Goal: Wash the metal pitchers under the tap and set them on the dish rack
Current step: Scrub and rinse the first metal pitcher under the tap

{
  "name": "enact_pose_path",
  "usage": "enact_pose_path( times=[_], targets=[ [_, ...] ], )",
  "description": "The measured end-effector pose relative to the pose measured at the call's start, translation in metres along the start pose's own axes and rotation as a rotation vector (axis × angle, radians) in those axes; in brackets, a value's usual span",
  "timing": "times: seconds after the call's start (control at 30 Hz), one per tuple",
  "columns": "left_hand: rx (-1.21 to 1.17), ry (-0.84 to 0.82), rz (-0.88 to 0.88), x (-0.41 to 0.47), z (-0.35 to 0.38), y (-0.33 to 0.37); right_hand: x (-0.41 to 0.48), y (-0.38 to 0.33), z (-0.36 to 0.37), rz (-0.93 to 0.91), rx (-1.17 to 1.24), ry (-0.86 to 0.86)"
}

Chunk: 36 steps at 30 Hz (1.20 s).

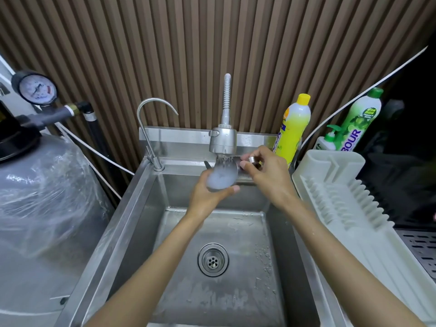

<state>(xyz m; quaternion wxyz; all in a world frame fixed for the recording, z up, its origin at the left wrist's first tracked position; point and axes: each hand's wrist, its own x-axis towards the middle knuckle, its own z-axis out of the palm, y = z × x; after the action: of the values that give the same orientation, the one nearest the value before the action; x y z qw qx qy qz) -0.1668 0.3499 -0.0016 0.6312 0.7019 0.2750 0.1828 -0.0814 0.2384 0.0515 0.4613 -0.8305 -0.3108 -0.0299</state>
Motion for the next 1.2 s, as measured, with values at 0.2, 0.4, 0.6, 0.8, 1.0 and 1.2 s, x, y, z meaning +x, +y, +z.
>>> enact_pose_path(
  times=[0.2,0.4,0.6,0.8,1.0,1.2],
  targets=[
    [0.278,-0.074,-0.127,0.015,-0.009,-0.006,-0.010,0.009,0.033,-0.274,-0.329,-0.063],
    [0.094,-0.182,-0.186,0.009,-0.010,-0.018,-0.024,0.017,0.053,-0.443,-0.462,-0.089],
    [-0.009,-0.188,-0.275,0.013,-0.015,-0.034,-0.032,0.023,0.062,-0.596,-0.504,-0.127],
    [-0.084,-0.161,-0.325,0.011,-0.018,-0.043,-0.040,0.027,0.070,-0.776,-0.514,-0.180],
    [-0.157,-0.206,-0.274,0.007,-0.020,-0.045,-0.051,0.049,0.067,-0.879,-0.501,-0.070],
    [-0.355,-0.285,-0.207,0.005,-0.022,-0.047,-0.061,0.054,0.054,-0.740,-0.318,0.056]
  ],
)
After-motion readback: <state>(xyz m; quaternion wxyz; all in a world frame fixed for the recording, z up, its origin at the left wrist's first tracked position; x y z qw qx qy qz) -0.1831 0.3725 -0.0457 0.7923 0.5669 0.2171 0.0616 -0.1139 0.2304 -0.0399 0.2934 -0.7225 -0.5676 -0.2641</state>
